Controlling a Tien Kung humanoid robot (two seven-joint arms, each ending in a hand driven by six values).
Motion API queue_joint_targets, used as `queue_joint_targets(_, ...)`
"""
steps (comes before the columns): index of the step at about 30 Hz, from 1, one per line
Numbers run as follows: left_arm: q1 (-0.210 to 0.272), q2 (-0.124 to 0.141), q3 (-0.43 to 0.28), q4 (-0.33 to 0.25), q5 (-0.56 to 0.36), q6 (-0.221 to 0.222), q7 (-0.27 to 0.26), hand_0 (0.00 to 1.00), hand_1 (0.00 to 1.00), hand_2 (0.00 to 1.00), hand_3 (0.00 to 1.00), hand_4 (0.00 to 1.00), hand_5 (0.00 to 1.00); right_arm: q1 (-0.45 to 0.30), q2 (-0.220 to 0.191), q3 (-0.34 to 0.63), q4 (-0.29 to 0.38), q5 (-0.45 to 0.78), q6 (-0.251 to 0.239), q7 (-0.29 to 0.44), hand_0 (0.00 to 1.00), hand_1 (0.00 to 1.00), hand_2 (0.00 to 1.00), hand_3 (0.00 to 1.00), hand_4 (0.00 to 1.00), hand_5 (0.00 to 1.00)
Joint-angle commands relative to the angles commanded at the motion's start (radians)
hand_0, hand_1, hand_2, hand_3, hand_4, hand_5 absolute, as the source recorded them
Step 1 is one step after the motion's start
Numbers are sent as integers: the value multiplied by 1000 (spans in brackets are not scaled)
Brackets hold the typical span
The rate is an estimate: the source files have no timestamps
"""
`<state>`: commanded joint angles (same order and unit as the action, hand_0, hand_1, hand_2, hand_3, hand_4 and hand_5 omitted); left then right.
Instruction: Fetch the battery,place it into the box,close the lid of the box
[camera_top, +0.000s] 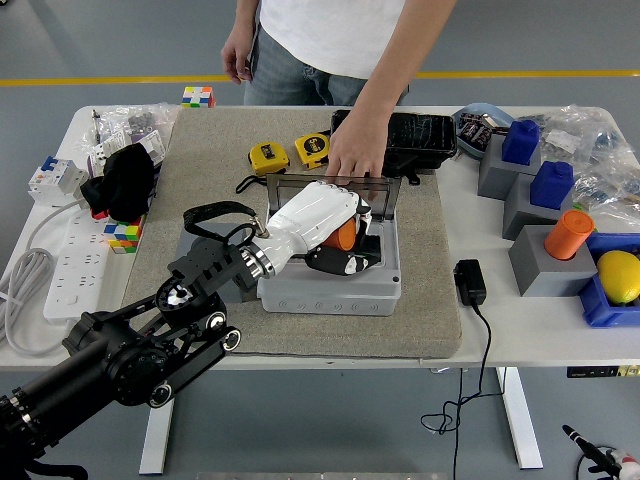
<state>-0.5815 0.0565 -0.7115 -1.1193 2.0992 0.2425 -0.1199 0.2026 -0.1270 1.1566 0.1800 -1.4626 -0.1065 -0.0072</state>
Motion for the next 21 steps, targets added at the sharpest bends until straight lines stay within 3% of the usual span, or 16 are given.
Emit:
queue_joint_targets(3,-2,-1,-1,1,-3,3,-3,77,82,137,153,807,371,2,0,0,0,1,0,0,850,792,777,834,998,998)
queue_joint_targets(4,-3,-1,-3,-1,-3,3,-3,85,89,143,161,851,431,2,0,1,0,0,0,0,850,790,772,834,998,998)
queue_joint_targets(9,-4,-1,-9,0,-15,-7,-6,85,89,143,161,851,431,0,0,-2,0,-8,6,-9,850,790,772,834,998,998)
queue_joint_targets(10,-3,-1,-8,2,-18,-10,-6,96,100,145,168,944,524,0,1,-1,0,-9,6,-10,838,773,749,829,998,998)
queue_joint_targets(21,-3,-9,-5,14,11,-4,-4,95,100,145,168,952,537,3,1,3,0,-7,4,-7,837,774,749,828,998,998)
